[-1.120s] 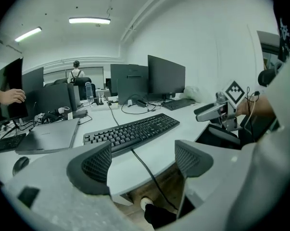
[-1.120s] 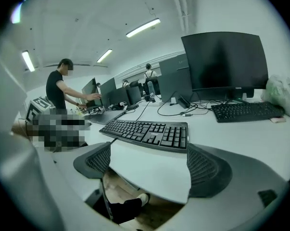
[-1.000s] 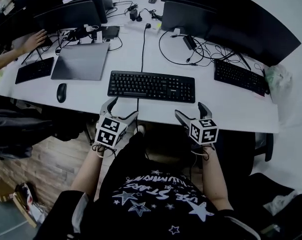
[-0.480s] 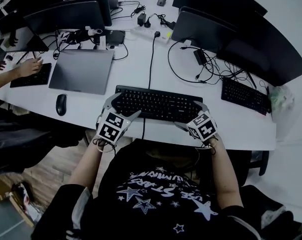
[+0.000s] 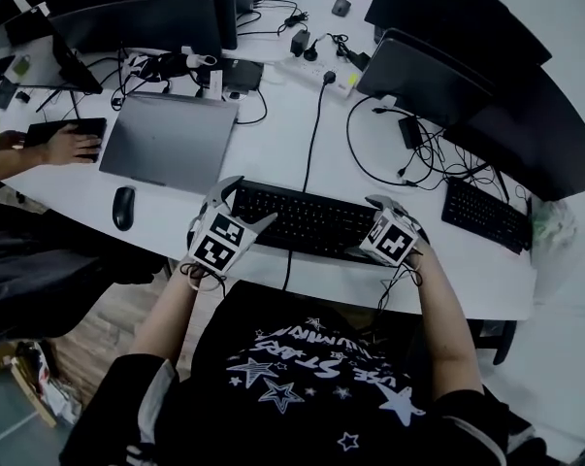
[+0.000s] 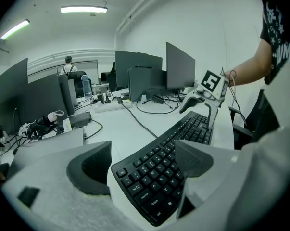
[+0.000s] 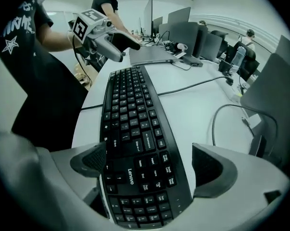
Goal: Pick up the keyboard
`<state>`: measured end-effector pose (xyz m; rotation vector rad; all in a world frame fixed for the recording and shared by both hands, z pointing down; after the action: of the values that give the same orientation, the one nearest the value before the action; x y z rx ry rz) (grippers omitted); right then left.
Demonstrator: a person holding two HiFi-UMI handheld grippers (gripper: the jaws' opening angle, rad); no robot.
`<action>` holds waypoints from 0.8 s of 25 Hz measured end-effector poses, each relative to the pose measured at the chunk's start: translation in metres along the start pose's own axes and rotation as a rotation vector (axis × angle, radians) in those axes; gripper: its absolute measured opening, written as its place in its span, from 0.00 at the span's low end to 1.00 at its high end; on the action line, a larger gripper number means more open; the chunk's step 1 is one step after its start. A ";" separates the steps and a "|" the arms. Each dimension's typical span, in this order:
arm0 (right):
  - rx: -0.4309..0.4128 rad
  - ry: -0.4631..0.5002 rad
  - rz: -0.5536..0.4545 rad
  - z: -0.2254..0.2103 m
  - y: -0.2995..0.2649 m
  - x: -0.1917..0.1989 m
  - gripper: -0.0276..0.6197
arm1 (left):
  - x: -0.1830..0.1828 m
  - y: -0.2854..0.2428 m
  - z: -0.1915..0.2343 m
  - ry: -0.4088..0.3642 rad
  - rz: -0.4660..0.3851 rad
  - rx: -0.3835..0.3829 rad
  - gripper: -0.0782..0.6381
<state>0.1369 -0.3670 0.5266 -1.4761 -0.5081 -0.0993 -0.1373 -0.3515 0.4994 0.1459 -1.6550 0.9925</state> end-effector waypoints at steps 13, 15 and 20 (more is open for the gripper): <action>-0.227 0.076 0.131 -0.017 -0.037 -0.004 0.85 | -0.002 -0.036 0.010 -0.011 0.049 0.048 0.67; -0.242 0.085 0.151 -0.018 -0.040 -0.006 0.85 | 0.000 -0.036 0.010 -0.001 0.067 0.050 0.67; -0.225 0.095 0.187 -0.016 -0.042 -0.008 0.85 | 0.008 -0.046 0.006 0.012 0.072 0.057 0.67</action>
<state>0.1184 -0.3893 0.5621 -1.7227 -0.2868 -0.0808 -0.1185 -0.3823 0.5303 0.1188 -1.6319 1.0938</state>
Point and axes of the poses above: the fingertips, and each gripper's own axes: y backward along the fingers, z to its left, x out of its underside, the point moved 8 cm from there along y, backward along the fingers, and after that the axes turned 4 degrees about -z, right-handed, at the moved point
